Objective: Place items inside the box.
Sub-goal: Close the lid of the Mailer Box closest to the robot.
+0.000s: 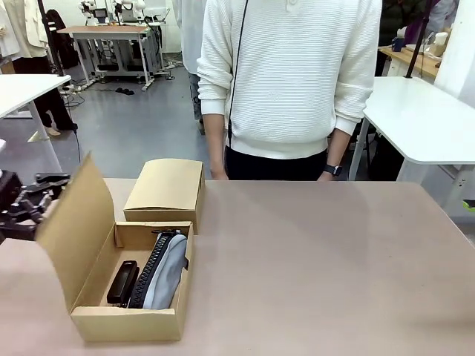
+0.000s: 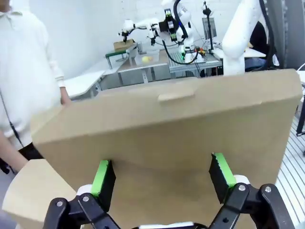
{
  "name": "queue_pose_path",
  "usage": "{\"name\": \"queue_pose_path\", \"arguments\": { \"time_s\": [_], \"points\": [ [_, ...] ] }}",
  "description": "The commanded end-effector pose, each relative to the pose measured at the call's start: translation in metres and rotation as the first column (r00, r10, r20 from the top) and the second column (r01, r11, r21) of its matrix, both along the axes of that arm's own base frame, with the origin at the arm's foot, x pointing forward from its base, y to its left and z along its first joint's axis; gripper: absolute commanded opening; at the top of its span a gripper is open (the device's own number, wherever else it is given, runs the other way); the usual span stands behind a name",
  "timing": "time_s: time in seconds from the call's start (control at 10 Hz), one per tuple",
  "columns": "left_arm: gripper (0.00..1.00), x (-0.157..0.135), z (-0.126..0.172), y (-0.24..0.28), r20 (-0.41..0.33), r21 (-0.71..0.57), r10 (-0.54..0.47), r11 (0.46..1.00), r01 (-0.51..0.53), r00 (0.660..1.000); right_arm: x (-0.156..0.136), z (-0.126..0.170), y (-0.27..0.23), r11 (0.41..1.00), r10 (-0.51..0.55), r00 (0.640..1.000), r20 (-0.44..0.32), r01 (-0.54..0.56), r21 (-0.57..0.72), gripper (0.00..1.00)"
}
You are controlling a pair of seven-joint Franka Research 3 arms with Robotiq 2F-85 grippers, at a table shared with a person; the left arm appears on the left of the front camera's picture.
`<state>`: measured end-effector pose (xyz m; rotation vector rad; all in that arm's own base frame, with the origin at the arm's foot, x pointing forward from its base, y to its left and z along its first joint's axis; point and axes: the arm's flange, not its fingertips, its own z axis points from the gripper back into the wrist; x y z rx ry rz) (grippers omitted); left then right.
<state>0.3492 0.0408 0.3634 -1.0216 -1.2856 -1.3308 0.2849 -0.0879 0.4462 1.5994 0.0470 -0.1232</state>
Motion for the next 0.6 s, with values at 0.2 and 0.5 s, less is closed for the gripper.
{"name": "queue_pose_path", "arguments": {
  "time_s": [0.2,0.5],
  "points": [
    [1.0,-0.116,-0.053,-0.116,-0.023,0.097,-0.04,0.994,0.042,0.999,0.001,0.008,0.001,1.0,-0.009,1.0,-0.016,0.009,0.017,1.0],
    [1.0,-0.122,-0.078,-0.13,-0.01,0.171,-0.048,0.984,0.049,0.999,0.001,0.008,0.001,1.0,-0.009,1.0,-0.016,0.009,0.017,1.0]
  ]
}}
